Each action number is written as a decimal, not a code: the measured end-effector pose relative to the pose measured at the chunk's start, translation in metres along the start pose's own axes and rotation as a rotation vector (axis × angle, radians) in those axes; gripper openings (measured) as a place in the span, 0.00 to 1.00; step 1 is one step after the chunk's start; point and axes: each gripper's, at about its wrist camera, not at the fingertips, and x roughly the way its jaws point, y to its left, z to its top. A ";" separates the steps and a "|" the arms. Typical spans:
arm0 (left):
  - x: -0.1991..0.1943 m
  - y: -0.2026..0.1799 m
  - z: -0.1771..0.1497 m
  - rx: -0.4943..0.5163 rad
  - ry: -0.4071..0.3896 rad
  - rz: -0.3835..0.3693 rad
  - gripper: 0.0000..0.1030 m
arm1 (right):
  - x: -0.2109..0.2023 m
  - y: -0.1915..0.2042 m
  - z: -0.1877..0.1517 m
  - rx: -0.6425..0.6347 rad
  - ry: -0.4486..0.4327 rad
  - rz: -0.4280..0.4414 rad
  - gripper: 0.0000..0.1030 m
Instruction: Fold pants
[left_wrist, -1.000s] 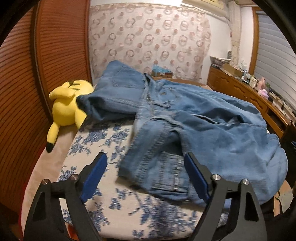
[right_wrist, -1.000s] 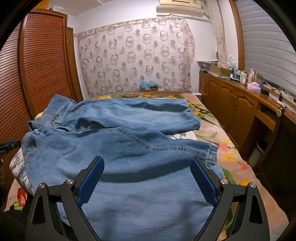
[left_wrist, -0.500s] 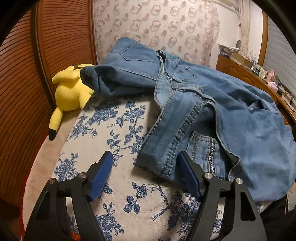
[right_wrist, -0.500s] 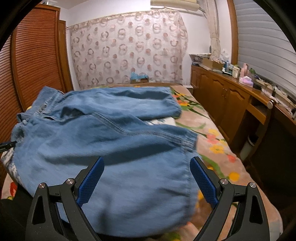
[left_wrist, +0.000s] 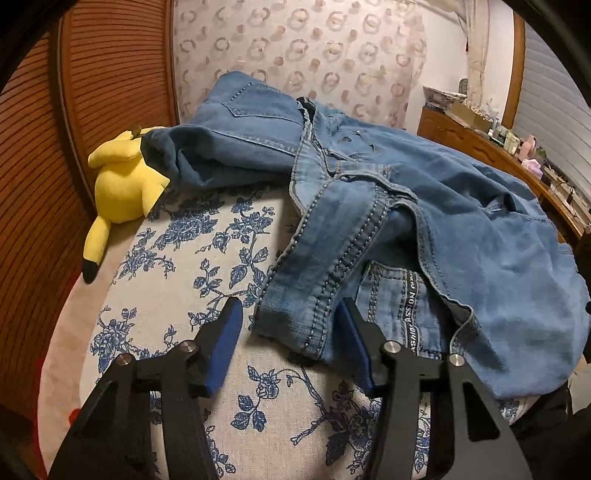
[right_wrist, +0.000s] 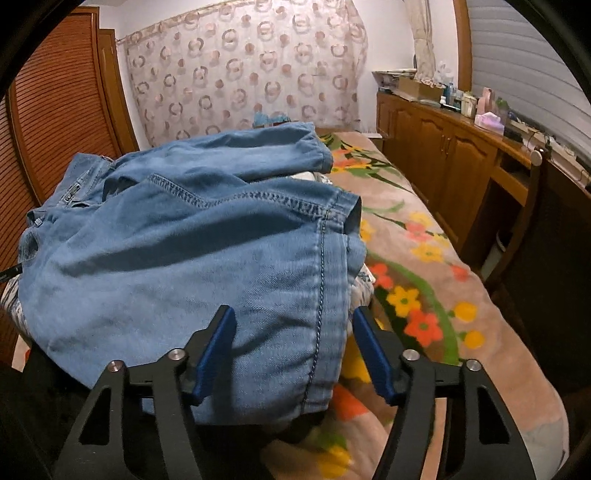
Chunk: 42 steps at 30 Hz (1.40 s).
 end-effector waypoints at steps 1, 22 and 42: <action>0.000 0.000 0.000 0.000 0.000 0.000 0.53 | -0.003 0.000 0.001 -0.001 -0.001 0.000 0.60; -0.009 0.002 0.001 -0.020 -0.017 -0.062 0.18 | -0.002 0.003 0.016 -0.050 -0.091 0.059 0.00; -0.082 -0.044 0.061 0.134 -0.190 -0.112 0.12 | 0.001 0.011 0.052 -0.121 -0.236 0.122 0.00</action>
